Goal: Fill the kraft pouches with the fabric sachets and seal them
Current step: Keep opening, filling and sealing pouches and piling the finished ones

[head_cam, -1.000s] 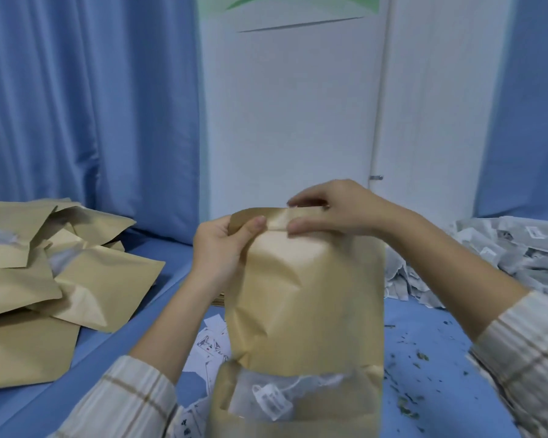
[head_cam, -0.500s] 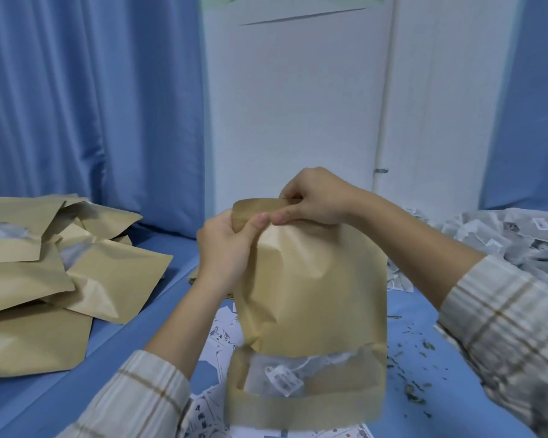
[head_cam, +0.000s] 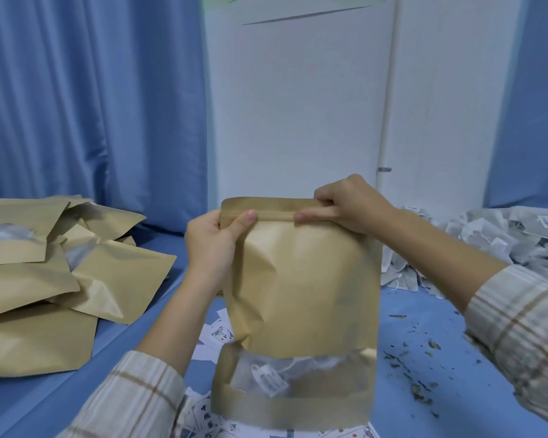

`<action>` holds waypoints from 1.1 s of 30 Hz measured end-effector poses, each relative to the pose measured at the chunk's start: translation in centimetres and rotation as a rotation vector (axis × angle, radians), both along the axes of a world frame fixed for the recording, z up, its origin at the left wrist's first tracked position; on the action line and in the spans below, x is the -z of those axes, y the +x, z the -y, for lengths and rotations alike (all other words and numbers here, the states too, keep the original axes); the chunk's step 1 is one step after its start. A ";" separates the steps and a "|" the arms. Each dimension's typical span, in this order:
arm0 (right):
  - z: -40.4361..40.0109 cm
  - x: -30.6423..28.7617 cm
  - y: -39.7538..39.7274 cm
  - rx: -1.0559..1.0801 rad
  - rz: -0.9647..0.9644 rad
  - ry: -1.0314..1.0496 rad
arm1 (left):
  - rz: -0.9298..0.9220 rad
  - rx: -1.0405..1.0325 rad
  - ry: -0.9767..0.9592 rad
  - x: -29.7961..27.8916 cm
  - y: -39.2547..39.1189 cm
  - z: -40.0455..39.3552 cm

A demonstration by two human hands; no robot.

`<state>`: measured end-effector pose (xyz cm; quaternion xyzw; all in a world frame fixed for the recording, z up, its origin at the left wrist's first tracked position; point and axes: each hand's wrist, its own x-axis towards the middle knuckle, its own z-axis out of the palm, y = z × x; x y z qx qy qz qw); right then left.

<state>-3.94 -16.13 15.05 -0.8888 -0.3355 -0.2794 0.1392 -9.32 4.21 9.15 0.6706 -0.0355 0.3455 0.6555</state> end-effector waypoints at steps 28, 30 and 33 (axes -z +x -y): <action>-5.1 1.1 1.2 -0.161 -0.187 0.115 | -0.176 0.204 -0.078 2.3 0.8 -0.3; -5.0 1.8 1.4 -0.162 -0.206 0.213 | -0.270 0.327 -0.032 3.3 0.3 -1.1; -4.7 3.2 2.1 -0.074 -0.108 0.281 | -0.302 0.344 -0.065 4.9 0.3 -1.3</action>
